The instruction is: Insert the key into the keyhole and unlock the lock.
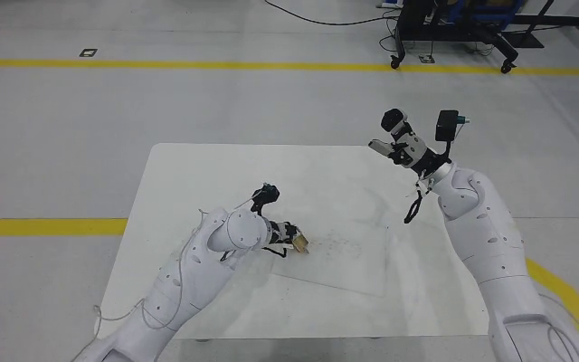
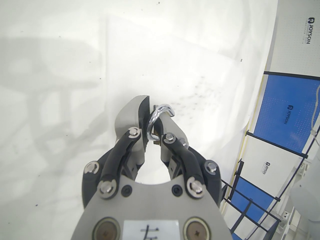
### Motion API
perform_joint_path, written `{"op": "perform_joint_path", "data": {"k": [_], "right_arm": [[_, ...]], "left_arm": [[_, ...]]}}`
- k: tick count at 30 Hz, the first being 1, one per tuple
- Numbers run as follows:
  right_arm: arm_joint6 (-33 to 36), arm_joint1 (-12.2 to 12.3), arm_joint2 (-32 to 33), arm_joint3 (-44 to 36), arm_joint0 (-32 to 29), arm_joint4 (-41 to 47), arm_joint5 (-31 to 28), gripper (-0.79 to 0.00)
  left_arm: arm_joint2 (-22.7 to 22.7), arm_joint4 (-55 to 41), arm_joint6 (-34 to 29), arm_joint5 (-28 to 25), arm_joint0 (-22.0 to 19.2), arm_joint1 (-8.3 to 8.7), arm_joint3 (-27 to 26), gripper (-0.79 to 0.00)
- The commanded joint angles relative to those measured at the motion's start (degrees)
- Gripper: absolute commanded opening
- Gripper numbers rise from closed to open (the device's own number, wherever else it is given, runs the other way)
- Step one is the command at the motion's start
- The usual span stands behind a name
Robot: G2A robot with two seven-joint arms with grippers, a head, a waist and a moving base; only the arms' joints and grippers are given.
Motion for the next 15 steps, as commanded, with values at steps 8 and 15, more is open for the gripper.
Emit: {"op": "perform_joint_path", "data": {"k": [8, 15], "right_arm": [[0.0, 0.0, 0.0, 0.0, 0.0, 0.0, 0.0, 0.0], [0.0, 0.0, 0.0, 0.0, 0.0, 0.0, 0.0, 0.0]], "left_arm": [[-5.63, 0.8, 0.57, 1.23, 5.52, 1.79, -8.61, 0.0], [-19.28, -4.45, 9.71, -9.73, 15.85, 4.1, -19.76, 0.0]]}}
